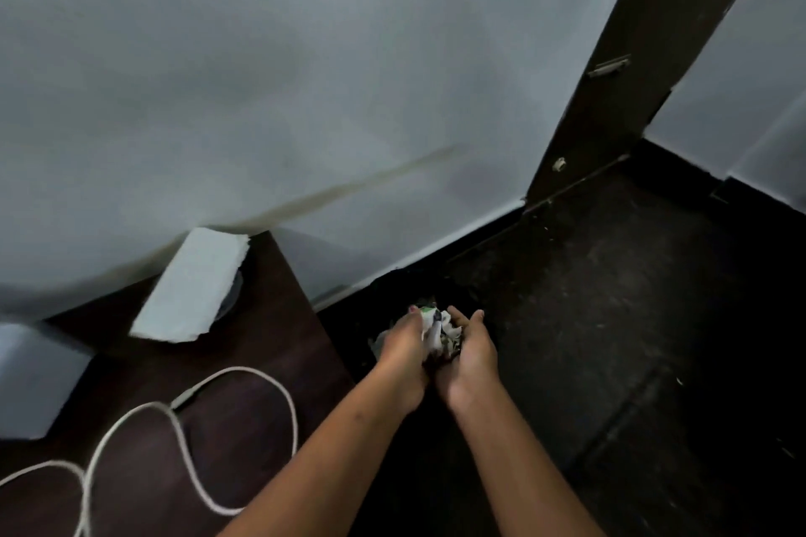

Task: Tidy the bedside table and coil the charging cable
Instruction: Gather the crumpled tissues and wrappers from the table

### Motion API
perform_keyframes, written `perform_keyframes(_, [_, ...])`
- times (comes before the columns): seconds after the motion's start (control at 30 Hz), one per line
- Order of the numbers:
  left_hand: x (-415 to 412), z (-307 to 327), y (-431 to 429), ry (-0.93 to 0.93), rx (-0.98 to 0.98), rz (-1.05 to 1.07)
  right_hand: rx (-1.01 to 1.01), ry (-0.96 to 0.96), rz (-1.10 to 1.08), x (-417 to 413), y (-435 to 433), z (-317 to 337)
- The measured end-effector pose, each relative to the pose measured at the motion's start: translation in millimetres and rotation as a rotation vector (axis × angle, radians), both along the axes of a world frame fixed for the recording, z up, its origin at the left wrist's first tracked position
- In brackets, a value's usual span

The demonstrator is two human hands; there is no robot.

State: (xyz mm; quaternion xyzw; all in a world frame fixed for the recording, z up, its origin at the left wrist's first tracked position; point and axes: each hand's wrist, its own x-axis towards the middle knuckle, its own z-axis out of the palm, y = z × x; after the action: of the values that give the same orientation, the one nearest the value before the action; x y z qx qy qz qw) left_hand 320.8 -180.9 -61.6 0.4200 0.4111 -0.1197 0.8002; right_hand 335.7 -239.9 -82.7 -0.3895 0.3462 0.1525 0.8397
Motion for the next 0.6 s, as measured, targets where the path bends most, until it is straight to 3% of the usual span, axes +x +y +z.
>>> perform_keyframes(0.2, [31.6, -28.7, -14.1, 0.03, -0.102, -0.008, 0.068, 0.068, -0.027, 30.4, -23.4, -47.3])
perform_keyframes(0.33, [30.6, -37.5, -16.2, 0.01, -0.069, -0.015, 0.09, 0.126, -0.046, 34.3, -33.5, -67.5])
perform_keyframes(0.6, [6.9, -16.6, -5.1, 0.016, -0.009, 0.006, 0.11, 0.179, -0.003, 12.5, -35.6, -39.6])
